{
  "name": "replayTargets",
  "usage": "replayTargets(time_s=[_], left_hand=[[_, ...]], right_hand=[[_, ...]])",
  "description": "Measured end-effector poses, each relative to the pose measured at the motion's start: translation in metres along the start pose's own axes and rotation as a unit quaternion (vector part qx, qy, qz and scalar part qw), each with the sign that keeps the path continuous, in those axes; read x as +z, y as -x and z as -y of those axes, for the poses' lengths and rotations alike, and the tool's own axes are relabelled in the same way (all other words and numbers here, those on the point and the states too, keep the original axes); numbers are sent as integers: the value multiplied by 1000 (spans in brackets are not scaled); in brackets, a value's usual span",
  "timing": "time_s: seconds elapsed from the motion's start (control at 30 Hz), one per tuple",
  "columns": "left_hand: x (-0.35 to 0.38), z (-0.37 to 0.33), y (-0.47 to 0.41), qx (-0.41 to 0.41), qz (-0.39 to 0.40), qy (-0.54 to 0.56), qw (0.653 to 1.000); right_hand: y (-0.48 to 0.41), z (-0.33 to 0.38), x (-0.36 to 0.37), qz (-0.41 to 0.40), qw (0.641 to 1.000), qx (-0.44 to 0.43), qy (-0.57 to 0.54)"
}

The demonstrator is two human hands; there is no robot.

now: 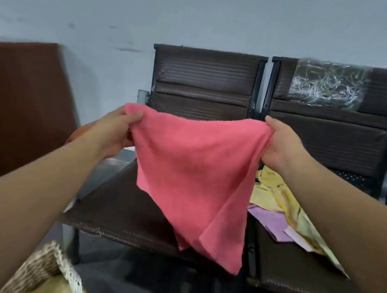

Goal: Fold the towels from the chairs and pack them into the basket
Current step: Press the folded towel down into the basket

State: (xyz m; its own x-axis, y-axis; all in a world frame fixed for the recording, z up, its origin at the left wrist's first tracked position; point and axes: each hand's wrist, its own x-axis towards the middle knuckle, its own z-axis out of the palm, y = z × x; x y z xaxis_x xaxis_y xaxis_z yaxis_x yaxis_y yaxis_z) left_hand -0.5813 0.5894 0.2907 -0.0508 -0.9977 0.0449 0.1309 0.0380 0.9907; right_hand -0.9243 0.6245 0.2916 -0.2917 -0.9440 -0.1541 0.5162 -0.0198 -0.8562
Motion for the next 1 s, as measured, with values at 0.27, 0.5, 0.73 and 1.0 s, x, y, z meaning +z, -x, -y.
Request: replayTargets(time_s=[0.27, 0.5, 0.73, 1.0], left_hand=[[-3, -87, 14, 62, 90, -109, 988], [-3, -95, 23, 76, -57, -202, 975], [-17, -64, 19, 78, -8, -170, 982], [-20, -26, -10, 167, -94, -489, 851]], right_hand=[[33, 83, 16, 5, 997, -68, -29], [48, 68, 8, 10, 995, -73, 65], [40, 56, -16, -57, 876, -209, 431], [-4, 34, -17, -66, 751, -217, 620]])
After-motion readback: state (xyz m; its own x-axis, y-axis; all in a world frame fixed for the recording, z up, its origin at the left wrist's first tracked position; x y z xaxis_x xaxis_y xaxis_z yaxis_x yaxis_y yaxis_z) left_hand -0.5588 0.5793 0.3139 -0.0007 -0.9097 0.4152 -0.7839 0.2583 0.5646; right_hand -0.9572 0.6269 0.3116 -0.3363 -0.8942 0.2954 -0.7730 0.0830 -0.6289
